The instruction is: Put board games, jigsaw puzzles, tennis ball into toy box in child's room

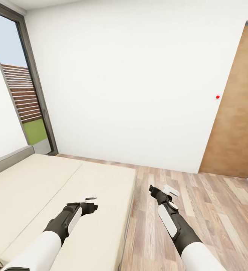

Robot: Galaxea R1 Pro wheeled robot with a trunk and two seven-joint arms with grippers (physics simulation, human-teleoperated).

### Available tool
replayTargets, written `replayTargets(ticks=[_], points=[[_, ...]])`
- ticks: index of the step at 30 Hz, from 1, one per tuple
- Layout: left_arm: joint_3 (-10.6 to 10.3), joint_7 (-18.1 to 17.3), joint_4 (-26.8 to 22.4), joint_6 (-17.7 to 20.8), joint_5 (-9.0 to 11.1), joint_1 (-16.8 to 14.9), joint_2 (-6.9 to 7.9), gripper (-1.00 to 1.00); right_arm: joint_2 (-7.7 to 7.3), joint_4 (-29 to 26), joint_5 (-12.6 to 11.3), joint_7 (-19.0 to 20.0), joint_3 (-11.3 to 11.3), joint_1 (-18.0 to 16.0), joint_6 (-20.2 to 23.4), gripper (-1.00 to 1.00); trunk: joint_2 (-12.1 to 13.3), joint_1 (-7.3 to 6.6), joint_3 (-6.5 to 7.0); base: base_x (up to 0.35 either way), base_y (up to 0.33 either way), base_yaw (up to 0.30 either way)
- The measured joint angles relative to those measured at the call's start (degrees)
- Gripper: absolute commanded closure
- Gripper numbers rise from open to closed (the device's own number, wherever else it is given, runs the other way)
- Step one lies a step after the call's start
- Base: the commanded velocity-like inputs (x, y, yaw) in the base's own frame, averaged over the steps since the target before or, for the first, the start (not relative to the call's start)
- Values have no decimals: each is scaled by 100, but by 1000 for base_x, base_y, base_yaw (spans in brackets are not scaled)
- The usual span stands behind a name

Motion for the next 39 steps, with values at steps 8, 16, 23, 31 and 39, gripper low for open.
replayTargets(ticks=[8,16,23,31,39], points=[[0,-1,-1,0,0,1,1,-100,7,1,1,0,6,-1,-2,-100,0,0,4,109,62,-43],[0,-1,-1,0,0,1,1,-100,6,1,1,0,7,-1,-2,-100,0,0,5,103,11,-6],[0,-1,-1,0,0,1,1,-100,8,1,6,0,7,-1,-2,-100,0,-1,5,163,79,-1],[0,-1,-1,0,0,1,1,-100,9,1,9,0,7,-1,-2,-100,0,1,5,51,21,-3],[0,-1,0,-1,-1,0,1,-100,7,0,1,0,7,0,-1,-100,0,1,9,7,3,-68]])
